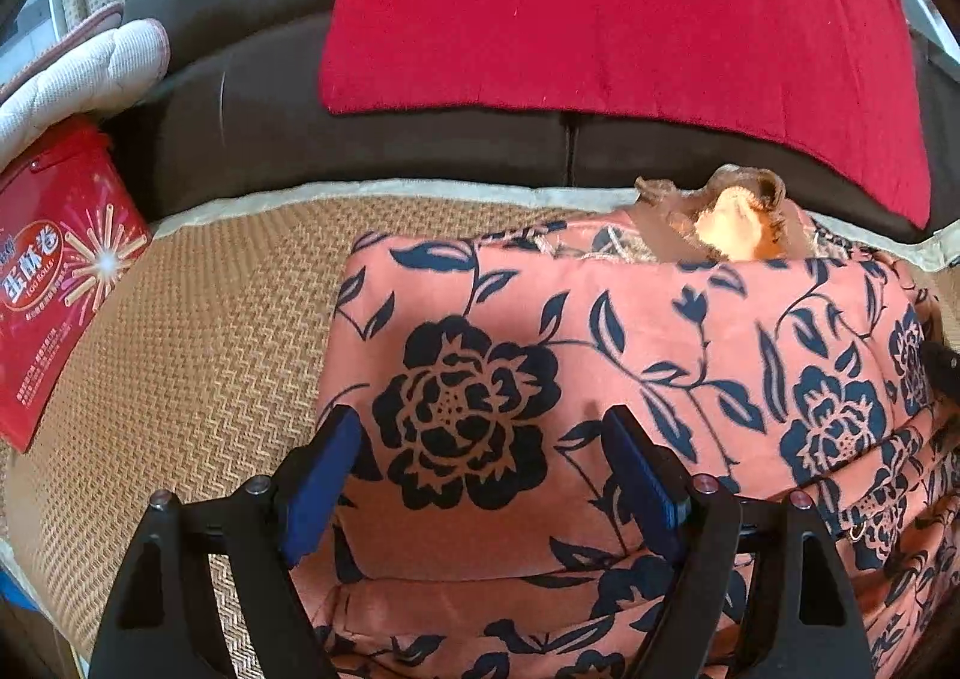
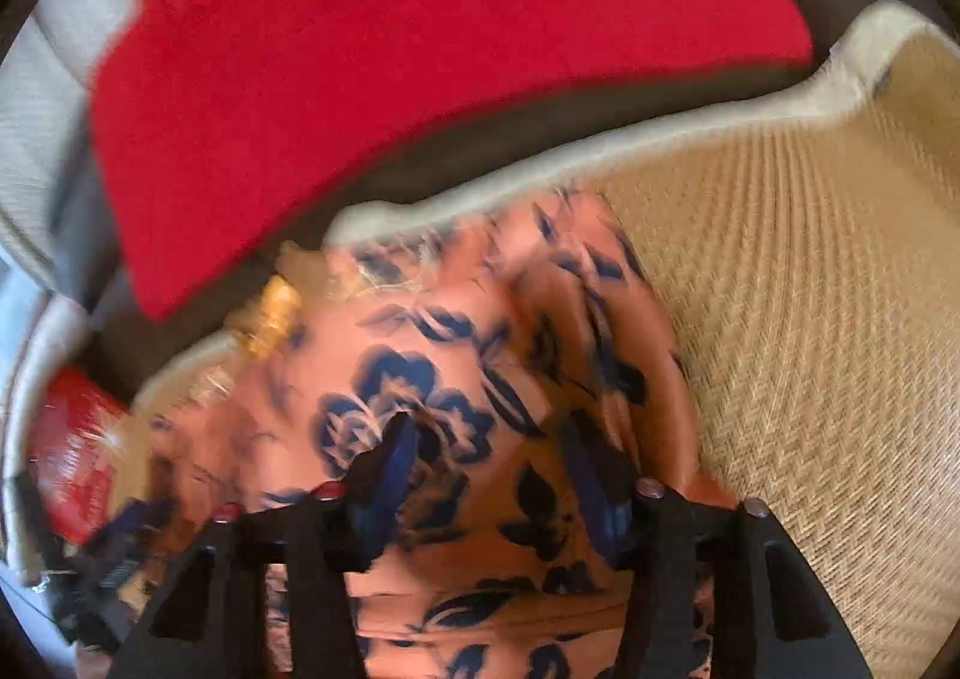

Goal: Fold small clothes

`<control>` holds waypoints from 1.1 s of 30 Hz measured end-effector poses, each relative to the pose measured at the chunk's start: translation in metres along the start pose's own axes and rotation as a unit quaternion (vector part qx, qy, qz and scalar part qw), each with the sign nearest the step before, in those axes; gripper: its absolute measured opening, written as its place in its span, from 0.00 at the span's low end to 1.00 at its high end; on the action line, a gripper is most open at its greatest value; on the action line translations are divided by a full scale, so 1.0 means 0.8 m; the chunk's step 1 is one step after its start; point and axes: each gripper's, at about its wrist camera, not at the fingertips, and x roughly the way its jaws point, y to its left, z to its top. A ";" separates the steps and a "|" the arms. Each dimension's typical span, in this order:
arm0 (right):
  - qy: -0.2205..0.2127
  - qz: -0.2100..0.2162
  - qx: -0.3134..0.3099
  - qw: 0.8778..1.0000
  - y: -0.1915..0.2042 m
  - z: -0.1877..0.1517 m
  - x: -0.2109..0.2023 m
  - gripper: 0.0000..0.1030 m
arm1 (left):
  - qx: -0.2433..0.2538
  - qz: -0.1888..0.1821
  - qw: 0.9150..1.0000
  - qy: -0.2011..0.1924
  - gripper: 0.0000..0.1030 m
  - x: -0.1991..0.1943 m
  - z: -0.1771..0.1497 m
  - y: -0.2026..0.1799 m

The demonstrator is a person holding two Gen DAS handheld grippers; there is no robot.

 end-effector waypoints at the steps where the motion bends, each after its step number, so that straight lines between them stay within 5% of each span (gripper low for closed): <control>1: -0.011 -0.003 -0.006 1.000 0.005 0.000 -0.009 0.45 | 0.002 0.002 1.000 -0.004 0.80 -0.003 -0.001 0.000; 8: -0.083 0.041 -0.020 0.995 0.028 0.006 -0.040 0.46 | 0.014 0.020 0.999 -0.031 0.80 -0.014 0.008 -0.006; 15: 0.001 0.018 -0.042 0.999 0.057 -0.012 0.013 0.45 | 0.016 0.027 0.999 -0.041 0.81 -0.022 0.009 -0.010; 18: -0.009 0.015 -0.054 0.998 0.067 -0.010 0.009 0.46 | 0.018 0.028 0.998 -0.046 0.81 -0.022 0.010 -0.013; 24: -0.045 0.080 -0.089 0.992 0.103 -0.016 -0.010 0.46 | 0.020 0.030 0.997 -0.062 0.81 -0.030 0.012 -0.023; 33: 0.023 0.067 -0.159 0.985 0.157 -0.056 0.030 0.46 | 0.034 0.035 0.996 -0.080 0.81 -0.035 0.015 -0.048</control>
